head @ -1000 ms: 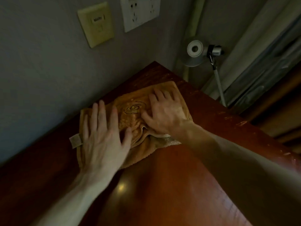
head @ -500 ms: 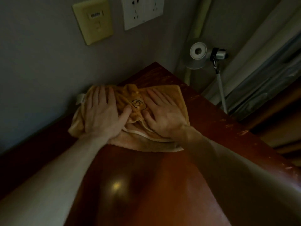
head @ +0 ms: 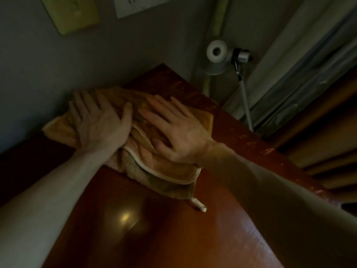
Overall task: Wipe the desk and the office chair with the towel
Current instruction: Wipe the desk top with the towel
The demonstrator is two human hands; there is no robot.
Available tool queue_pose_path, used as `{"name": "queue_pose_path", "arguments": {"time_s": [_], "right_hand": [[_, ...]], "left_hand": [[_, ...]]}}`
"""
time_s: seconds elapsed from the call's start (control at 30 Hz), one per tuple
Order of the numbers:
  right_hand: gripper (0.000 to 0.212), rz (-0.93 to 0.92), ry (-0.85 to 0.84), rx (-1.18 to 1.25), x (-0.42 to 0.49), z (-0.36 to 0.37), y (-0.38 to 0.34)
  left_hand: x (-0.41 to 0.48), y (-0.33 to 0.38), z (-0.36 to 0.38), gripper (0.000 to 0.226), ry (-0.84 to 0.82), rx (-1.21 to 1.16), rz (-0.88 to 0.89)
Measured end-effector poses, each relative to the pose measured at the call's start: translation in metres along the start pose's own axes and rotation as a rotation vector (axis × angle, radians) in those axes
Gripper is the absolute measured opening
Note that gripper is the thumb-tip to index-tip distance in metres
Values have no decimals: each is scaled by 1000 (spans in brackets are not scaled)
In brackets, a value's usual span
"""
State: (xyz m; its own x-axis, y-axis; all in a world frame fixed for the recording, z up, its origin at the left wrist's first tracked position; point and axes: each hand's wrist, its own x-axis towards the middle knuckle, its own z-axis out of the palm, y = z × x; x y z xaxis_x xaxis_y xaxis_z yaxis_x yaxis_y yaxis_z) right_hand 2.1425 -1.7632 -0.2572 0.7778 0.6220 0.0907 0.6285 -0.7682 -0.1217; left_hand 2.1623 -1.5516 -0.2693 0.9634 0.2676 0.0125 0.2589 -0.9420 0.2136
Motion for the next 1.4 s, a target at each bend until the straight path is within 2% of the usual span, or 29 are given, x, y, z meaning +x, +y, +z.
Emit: {"name": "queue_pose_path", "arguments": {"time_s": [0.1,0.27,0.33,0.47,0.53,0.6,0.67,0.77,0.9,1.2,1.3,1.33,1.4], "right_hand": [[70,176,-73,94,0,10,4],[72,574,58,122,-8,21,-30],[73,663,73,129,-6,22,-39],[75,622,22,114,-4,13,-41],[76,501,54,70,-2,1,-27],[71,326,120,129,4,-8,-11],[68,255,112,182,9,-5,-2],[71,285,-40,134,12,11,0],[73,323,-19,136,11,16,2],[71,663,152,249,-1,20,-28],[71,701,179,247,-1,23,-33],[72,696,171,237,-1,23,-33],[72,657,164,174,0,19,-27]], "left_hand": [[18,5,4,100,-17,20,95],[59,29,-1,85,-90,25,401],[63,39,-1,81,-91,58,450],[42,34,-3,74,12,84,356],[40,32,-8,76,-21,40,270],[48,34,-10,81,-87,-21,168],[51,41,-3,81,-132,-54,96],[44,49,17,86,15,-70,109],[52,52,20,94,60,-77,194],[76,88,13,95,-133,-7,543],[77,99,10,85,-187,128,546],[75,100,7,80,-151,183,528],[67,104,1,73,25,280,545]]}}
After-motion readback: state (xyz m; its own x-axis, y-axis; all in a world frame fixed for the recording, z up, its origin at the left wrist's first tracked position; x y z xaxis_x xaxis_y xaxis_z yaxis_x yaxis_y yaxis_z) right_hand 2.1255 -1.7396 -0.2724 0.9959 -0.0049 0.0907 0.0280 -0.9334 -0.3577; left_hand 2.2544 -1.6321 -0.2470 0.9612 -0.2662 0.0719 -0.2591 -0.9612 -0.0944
